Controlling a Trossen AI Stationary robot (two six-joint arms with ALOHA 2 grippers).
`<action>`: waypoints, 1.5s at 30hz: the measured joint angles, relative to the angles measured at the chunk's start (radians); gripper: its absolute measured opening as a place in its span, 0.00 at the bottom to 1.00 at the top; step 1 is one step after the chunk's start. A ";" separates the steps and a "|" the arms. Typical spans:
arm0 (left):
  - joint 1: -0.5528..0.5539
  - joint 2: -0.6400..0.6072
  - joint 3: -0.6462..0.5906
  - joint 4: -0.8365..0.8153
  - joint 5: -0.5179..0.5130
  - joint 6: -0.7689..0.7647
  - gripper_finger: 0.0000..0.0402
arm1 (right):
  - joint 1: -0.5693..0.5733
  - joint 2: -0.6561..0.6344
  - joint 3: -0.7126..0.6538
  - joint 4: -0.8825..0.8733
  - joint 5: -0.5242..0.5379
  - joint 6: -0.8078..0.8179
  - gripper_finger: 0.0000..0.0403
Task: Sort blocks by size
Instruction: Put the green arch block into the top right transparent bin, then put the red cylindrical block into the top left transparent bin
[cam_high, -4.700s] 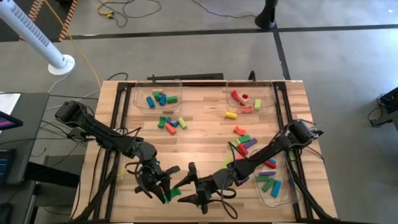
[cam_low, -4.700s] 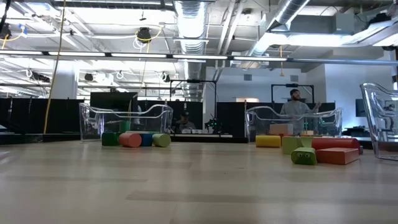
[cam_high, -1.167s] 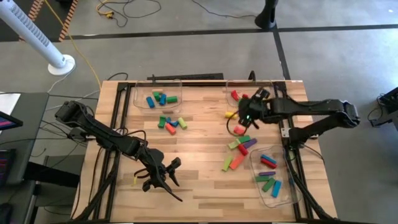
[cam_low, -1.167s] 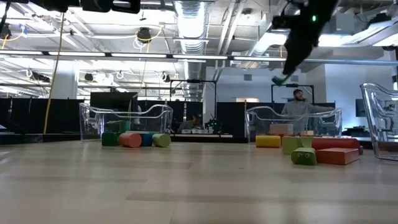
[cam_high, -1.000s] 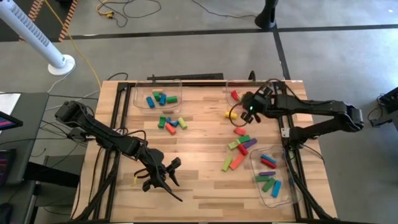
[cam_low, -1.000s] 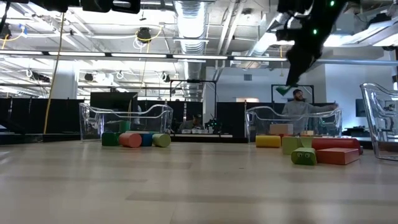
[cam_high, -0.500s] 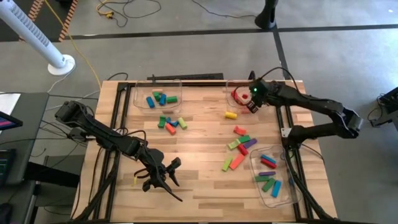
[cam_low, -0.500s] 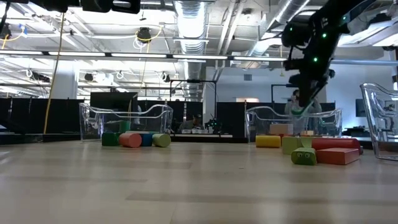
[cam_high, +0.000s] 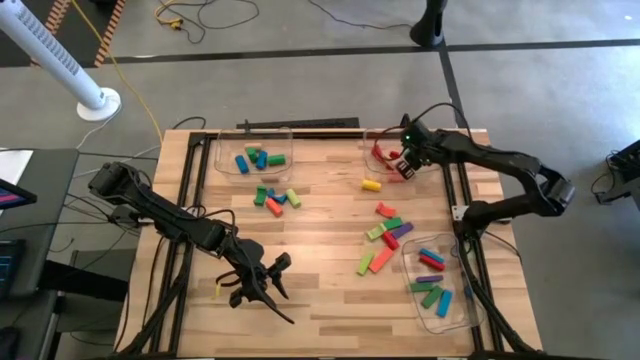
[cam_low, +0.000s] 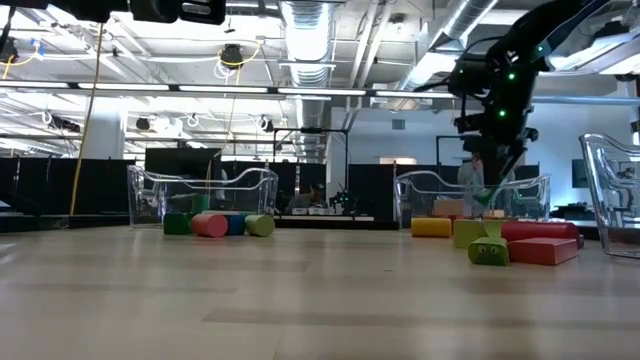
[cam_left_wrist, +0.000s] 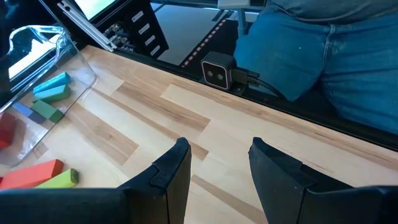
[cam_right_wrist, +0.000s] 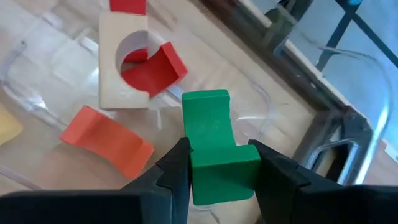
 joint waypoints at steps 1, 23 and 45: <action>0.000 0.000 0.000 0.000 0.000 0.000 0.39 | -0.002 0.007 0.000 0.003 -0.001 -0.001 0.41; 0.000 0.000 0.000 0.000 -0.005 0.000 0.39 | -0.004 0.069 0.001 0.055 -0.003 0.004 0.43; 0.000 0.000 0.000 0.001 -0.004 0.000 0.39 | 0.000 0.067 0.001 0.057 0.009 0.005 0.63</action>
